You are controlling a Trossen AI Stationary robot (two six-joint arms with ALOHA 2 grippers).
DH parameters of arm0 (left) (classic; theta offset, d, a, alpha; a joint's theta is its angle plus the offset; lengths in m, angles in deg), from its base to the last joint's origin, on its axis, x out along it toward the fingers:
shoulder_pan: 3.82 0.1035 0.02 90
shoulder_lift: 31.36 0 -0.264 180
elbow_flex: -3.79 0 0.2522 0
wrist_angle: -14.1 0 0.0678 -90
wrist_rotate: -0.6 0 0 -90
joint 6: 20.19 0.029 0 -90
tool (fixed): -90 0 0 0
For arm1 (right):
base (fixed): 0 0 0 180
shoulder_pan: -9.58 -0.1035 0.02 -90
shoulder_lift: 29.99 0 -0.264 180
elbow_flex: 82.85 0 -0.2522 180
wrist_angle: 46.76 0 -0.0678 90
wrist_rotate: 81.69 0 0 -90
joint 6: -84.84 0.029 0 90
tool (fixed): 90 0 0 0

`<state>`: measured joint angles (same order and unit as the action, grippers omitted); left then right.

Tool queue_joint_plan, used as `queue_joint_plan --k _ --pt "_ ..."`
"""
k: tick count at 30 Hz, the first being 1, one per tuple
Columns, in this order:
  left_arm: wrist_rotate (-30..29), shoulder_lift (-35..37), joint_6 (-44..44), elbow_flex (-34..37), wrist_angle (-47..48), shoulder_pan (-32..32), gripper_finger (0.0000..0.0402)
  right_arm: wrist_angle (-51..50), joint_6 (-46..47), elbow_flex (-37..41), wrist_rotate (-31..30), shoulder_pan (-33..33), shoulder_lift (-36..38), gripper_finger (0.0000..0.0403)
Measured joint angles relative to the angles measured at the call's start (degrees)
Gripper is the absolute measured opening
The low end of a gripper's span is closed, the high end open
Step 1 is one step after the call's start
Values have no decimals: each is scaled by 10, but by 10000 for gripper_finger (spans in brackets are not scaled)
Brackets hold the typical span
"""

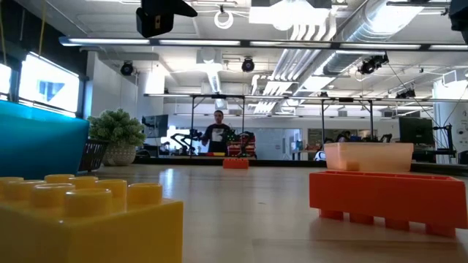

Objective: Sort & place blocks by color
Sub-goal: Put the yellow game piece into the orange bin

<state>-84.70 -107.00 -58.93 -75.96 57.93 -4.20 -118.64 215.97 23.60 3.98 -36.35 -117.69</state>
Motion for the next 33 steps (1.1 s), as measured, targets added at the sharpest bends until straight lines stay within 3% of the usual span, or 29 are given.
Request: queue_joint_plan --k 8,27,33 --pt "0 0 0 0 0 0 153 29 1 7 45 0 -45 204" --pt "0 0 0 0 0 0 153 77 5 7 78 -3 -136 204" --pt "0 0 0 0 0 0 154 101 0 5 78 -2 -159 156"
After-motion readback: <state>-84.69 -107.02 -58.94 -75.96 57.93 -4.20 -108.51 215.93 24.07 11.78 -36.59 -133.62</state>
